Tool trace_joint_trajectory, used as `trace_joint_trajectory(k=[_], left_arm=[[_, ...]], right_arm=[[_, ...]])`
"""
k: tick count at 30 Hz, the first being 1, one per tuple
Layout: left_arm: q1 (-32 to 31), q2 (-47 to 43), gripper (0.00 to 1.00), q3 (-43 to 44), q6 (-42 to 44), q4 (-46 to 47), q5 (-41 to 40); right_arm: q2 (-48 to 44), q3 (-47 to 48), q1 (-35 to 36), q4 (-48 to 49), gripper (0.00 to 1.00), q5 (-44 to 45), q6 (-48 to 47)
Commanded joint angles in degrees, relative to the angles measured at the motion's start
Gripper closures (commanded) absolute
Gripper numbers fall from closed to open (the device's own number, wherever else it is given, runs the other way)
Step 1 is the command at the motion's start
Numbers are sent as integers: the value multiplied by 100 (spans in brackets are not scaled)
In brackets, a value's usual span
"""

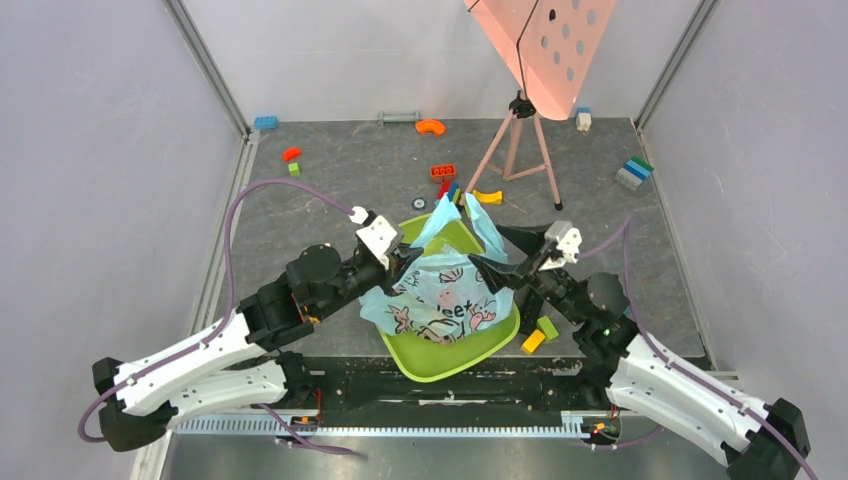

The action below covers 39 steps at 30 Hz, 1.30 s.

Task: Take the fake fruits out of the plastic bag
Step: Adjust the plastic bag in the bin.

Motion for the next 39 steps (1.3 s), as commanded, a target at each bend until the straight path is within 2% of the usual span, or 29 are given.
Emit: trace_joint_trajectory(k=[1, 6, 9, 11, 12, 14, 15, 16, 19, 23, 26, 34, 36, 39], left_arm=[[-8, -34, 98, 49, -166, 371, 160], [-10, -85, 98, 42, -130, 359, 143], [-11, -110, 98, 32, -120, 365, 115], [-10, -121, 98, 22, -119, 357, 95], [-10, -126, 98, 14, -114, 367, 84], [-6, -144, 96, 14, -111, 377, 83], [-11, -136, 91, 14, -106, 377, 84], [-11, -129, 86, 22, -93, 377, 89], [-8, -90, 60, 74, -38, 389, 145], [-7, 60, 43, 257, 169, 394, 294], [-3, 234, 37, 452, 254, 368, 423], [-8, 868, 36, 951, 533, 312, 457], [-3, 1012, 40, 1085, 617, 259, 409], [-6, 1149, 60, 1207, 690, 223, 376]], right_arm=[[490, 1138, 3, -704, 15, -310, -1245], [1000, 1893, -2, -1181, 14, -215, -1783], [1262, 2243, 0, -1372, 21, -249, -1939], [1408, 2444, -1, -1505, 39, -259, -1972], [1456, 2509, 2, -1563, 55, -259, -1971], [1526, 2596, 1, -1648, 79, -236, -1934], [1540, 2601, 1, -1649, 91, -226, -1906], [1539, 2596, 5, -1634, 98, -221, -1842], [1511, 2528, 7, -1504, 100, -361, -1682], [1495, 2443, 1, -1278, 100, -718, -1428], [1490, 2427, 3, -1165, 100, -933, -1242], [1374, 2351, 7, -1022, 100, -1379, -956], [1318, 2323, 7, -1017, 100, -1389, -927], [1242, 2261, 7, -972, 100, -1381, -910]])
